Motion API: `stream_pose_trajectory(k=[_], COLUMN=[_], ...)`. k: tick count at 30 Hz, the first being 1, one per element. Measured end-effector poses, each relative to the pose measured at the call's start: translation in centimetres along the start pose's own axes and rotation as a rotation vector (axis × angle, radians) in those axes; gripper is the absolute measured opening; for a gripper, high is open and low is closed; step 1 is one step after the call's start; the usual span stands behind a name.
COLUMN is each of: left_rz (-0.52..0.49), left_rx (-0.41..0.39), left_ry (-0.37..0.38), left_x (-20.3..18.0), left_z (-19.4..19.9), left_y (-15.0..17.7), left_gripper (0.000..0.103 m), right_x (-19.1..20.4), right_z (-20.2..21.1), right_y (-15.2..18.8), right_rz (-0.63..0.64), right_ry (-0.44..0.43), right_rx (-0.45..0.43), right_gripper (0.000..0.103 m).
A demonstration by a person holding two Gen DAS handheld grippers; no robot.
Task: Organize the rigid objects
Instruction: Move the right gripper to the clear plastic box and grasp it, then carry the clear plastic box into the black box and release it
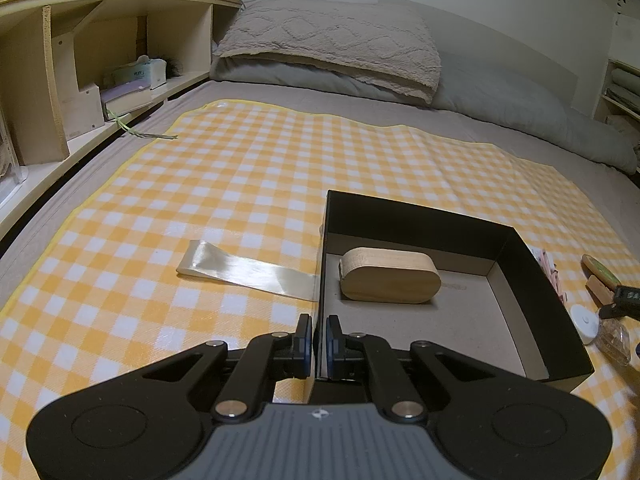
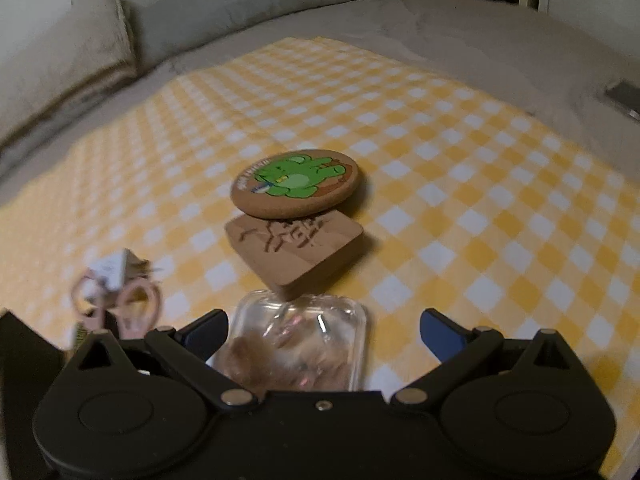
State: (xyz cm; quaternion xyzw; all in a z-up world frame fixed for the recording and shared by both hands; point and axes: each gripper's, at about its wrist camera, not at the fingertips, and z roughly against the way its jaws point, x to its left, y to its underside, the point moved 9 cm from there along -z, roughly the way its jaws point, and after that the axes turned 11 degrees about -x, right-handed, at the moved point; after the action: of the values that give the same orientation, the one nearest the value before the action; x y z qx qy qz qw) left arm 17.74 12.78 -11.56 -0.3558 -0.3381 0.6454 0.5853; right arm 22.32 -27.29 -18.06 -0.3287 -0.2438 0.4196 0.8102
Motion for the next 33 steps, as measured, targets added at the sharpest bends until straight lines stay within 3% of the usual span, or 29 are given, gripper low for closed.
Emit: stream_pose_trajectory(k=[13,17,27,33], left_rz=[0.001,-0.004,-0.003,-0.002], left_rx=[0.0,0.001,0.001,0.001], left_ry=[0.001,-0.002,-0.001,0.0], left_x=[0.0,0.0,0.0,0.0], left_z=[0.0,-0.1,-0.1,-0.1], left_y=[0.0,0.0,0.0,0.0], left_gripper=[0.008,0.008,0.008,0.008], right_x=[-1.6,-1.6,-0.1,0.2], right_z=[1.2,1.5,0.8,2.6], right_y=[-0.1,0.3,0.4,1.6], right_rz=[0.202,0.229,0.314,0.316], right_ry=[-0.013,-0.082,-0.135,-0.162], right_rx=[0.017,0.014,0.02,0.062], right_gripper=[0.103,0.102,0.078,0.078])
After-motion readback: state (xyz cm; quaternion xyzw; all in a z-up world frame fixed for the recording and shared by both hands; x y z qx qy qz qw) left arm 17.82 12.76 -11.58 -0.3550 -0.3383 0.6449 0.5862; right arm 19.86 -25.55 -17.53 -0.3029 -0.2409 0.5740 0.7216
